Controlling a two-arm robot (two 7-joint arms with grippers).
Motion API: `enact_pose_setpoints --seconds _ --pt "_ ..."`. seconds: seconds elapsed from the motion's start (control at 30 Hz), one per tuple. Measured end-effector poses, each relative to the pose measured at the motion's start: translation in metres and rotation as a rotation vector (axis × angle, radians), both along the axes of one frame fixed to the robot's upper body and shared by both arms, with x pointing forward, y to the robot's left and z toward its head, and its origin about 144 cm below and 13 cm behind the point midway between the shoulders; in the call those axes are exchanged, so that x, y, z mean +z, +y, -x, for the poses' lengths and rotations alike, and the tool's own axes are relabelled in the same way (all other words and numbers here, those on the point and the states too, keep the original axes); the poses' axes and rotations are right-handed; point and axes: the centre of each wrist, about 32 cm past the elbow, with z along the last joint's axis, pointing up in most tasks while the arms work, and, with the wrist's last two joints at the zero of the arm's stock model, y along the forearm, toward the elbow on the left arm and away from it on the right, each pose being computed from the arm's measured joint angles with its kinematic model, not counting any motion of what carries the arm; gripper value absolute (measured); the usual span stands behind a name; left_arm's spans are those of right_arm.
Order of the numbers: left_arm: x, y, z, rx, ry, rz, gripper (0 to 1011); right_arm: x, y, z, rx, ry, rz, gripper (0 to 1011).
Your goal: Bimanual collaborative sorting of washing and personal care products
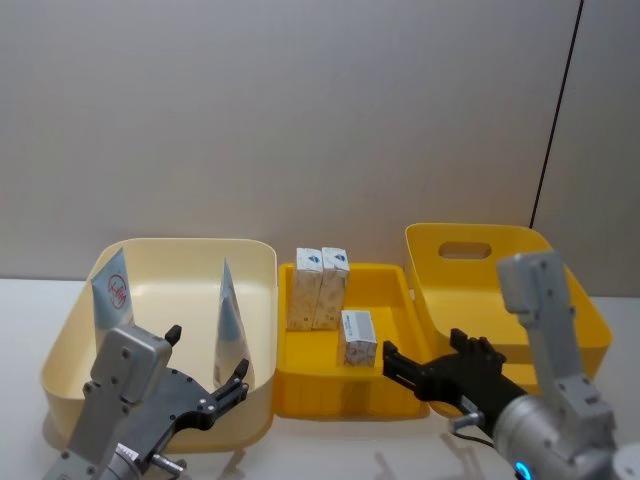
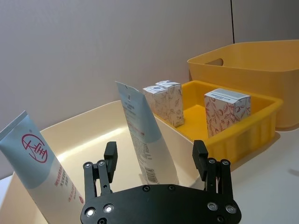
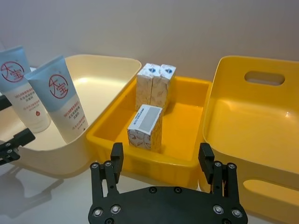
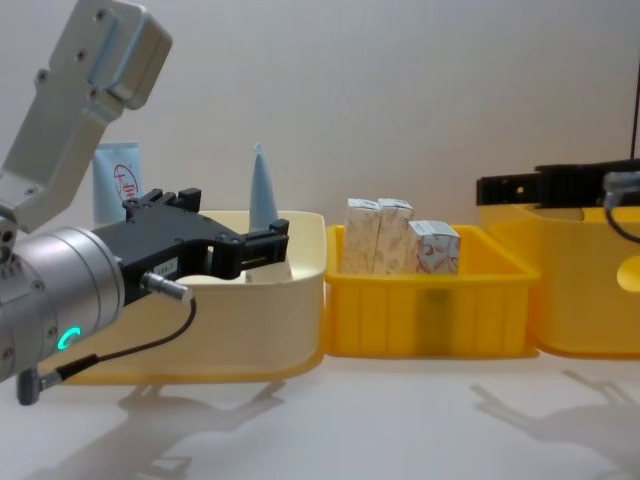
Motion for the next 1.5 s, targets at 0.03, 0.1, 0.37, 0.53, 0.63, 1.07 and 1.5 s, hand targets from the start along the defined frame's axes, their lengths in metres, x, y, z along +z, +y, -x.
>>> enact_pose_setpoints --seconds 0.03,0.1,0.37,0.53,0.63,1.07,1.5 --pt "0.0 0.0 0.0 0.0 0.0 0.0 1003 0.002 0.002 -0.002 -0.002 0.011 0.003 1001" --pt "0.0 0.0 0.0 0.0 0.0 0.0 1003 0.007 0.007 -0.008 -0.011 0.044 0.015 1001" --pt "0.0 0.0 0.0 0.0 0.0 0.0 1003 0.02 0.029 -0.027 -0.02 0.112 0.07 1001" --pt "0.0 0.0 0.0 0.0 0.0 0.0 1003 0.025 0.041 -0.036 -0.017 0.13 0.1 1001" --pt "0.0 0.0 0.0 0.0 0.0 0.0 1003 0.025 0.05 -0.044 -0.018 0.147 0.125 1001" --pt "0.0 0.0 0.0 0.0 0.0 0.0 1004 0.025 0.069 -0.064 -0.042 0.192 0.166 1001" --pt "0.0 0.0 0.0 0.0 0.0 0.0 1003 0.02 0.08 -0.085 -0.087 0.245 0.164 1001"
